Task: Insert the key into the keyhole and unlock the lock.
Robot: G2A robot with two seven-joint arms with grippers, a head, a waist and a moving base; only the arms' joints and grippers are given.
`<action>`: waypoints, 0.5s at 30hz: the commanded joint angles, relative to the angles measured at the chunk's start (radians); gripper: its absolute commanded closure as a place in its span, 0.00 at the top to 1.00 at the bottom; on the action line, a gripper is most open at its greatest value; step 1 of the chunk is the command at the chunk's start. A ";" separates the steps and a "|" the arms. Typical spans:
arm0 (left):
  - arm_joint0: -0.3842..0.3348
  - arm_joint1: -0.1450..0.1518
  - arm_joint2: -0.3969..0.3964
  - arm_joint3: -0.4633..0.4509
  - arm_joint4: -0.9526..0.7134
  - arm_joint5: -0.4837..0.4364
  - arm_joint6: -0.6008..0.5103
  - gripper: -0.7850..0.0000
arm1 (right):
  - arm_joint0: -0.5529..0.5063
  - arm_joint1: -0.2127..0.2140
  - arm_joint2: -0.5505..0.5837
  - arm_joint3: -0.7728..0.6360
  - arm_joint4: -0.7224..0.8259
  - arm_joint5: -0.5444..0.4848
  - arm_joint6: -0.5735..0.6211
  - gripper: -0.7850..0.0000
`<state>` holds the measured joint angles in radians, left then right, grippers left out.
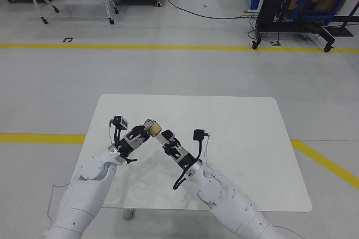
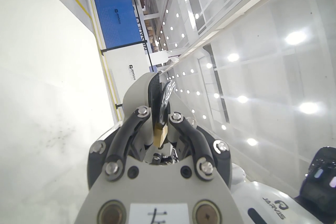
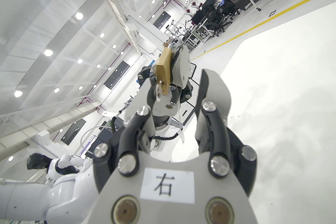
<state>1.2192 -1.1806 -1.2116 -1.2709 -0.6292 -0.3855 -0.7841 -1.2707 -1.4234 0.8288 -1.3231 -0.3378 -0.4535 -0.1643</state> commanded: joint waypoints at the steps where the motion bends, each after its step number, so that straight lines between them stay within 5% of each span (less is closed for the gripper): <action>1: -0.010 -0.001 -0.001 0.015 -0.009 0.011 -0.010 0.00 | 0.000 0.000 0.000 0.000 0.000 0.000 0.000 1.00; 6: -0.037 -0.003 -0.001 0.057 -0.039 0.093 -0.028 0.00 | -0.008 0.001 0.008 -0.014 0.004 -0.007 -0.004 1.00; 11: -0.070 -0.008 0.010 0.106 -0.086 0.236 -0.039 0.00 | -0.059 0.021 0.063 -0.083 -0.019 -0.153 0.011 1.00; 12: -0.080 -0.008 0.015 0.121 -0.071 0.267 -0.031 0.00 | -0.073 0.025 0.073 -0.102 -0.035 -0.182 0.011 0.45; 13: -0.089 -0.009 0.020 0.130 -0.073 0.294 -0.027 0.00 | -0.086 0.029 0.082 -0.119 -0.044 -0.211 0.012 0.03; 15: -0.102 -0.012 0.025 0.144 -0.072 0.322 -0.015 0.00 | -0.104 0.036 0.094 -0.143 -0.066 -0.269 0.032 0.00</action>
<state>1.1224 -1.1912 -1.1891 -1.1327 -0.7022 -0.0770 -0.8052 -1.3678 -1.3900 0.9200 -1.4573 -0.3970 -0.6929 -0.1472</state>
